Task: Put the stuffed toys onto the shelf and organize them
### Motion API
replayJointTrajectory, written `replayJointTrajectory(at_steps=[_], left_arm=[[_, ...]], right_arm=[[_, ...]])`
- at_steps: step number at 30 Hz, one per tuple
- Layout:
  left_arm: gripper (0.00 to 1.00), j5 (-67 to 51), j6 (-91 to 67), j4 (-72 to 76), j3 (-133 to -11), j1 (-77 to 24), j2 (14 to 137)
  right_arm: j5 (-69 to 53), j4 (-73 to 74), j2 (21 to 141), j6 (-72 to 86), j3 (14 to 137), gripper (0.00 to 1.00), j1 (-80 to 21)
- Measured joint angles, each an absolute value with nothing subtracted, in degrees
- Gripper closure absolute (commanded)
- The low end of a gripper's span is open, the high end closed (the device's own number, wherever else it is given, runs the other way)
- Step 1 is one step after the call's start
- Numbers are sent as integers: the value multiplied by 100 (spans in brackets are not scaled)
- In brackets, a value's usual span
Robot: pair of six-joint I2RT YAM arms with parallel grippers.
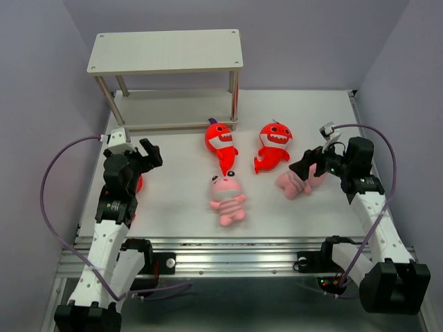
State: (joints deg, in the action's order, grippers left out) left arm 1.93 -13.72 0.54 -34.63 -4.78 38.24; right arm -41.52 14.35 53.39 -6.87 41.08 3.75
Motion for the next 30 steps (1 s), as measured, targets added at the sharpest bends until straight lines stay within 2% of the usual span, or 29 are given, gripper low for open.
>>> replayJointTrajectory(at_steps=[9, 17, 23, 25, 27, 28, 29, 30], left_arm=[[7, 1282, -1597, -812, -4053, -475, 4641], [7, 2117, -2185, -1632, -4816, -202, 6383], [13, 2414, -2593, -2078, -4895, 99, 7352], [21, 2510, -2687, -2088, -4895, 176, 7553], [38, 2609, -2777, -2067, -4895, 211, 7706], [48, 2637, -2821, -2051, -4895, 222, 7765], [68, 2661, -2869, -2018, -4895, 257, 7828], [75, 2655, -2851, -2014, -4895, 270, 7867]], right_arm=[[-4777, 1975, 5719, -1177, 4169, 0, 375], [-4810, 2095, 5520, -1345, 4169, 0, 375], [-4807, 2108, 5511, -1380, 4169, 0, 375], [-4807, 2108, 5511, -1385, 4169, 0, 375], [-4801, 2110, 5511, -1406, 4169, 0, 375], [-4799, 2108, 5511, -1417, 4169, 0, 375], [-4792, 2110, 5511, -1422, 4169, 0, 375], [-4781, 2110, 5511, -1424, 4169, 0, 375]])
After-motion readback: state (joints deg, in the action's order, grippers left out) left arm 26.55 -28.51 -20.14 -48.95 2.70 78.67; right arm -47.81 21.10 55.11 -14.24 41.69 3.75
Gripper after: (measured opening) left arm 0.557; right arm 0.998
